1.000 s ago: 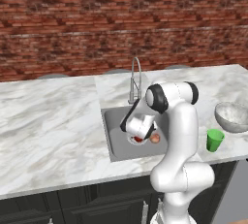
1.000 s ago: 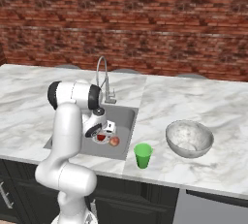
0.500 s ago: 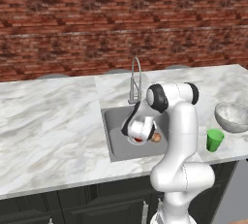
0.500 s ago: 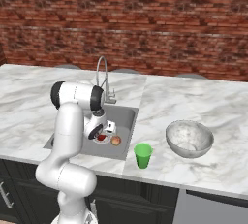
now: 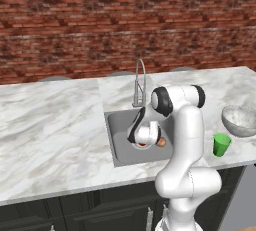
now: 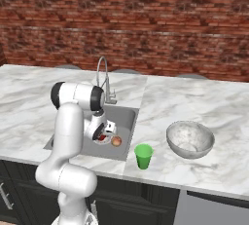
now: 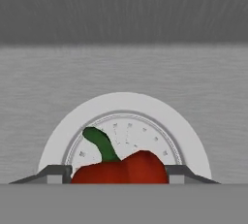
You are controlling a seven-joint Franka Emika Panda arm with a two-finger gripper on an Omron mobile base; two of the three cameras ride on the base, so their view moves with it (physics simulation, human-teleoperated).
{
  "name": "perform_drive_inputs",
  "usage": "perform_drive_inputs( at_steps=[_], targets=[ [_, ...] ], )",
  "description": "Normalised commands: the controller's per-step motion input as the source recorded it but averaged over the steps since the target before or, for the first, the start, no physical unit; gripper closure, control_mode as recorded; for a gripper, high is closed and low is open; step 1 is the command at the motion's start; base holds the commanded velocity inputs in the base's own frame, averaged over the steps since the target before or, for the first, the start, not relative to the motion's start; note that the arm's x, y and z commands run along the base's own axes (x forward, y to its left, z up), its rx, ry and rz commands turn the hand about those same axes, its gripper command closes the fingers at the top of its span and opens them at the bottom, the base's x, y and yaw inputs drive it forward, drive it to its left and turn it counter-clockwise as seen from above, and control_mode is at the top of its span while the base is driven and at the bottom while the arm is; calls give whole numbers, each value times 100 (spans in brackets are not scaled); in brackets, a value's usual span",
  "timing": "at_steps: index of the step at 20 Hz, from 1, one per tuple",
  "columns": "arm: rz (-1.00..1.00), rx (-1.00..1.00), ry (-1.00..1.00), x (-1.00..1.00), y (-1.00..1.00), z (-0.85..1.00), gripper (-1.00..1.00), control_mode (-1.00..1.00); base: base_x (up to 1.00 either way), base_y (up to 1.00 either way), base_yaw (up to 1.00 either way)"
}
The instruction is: Remove the peach and bell pepper from the sink. Then move the bowl and cup from the counter to the sink for washing.
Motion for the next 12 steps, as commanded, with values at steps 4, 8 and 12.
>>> perform_drive_inputs(
  at_steps=[4, 8, 12],
  targets=[
    [-4, 0, 0, -19, 2, 2, 100, -100, 0, 0, 0],
    [-4, 0, 0, -31, 4, 0, 100, -100, 0, 0, 0],
    [-3, 0, -1, -30, 3, 3, 100, -100, 0, 0, 0]
  ],
)
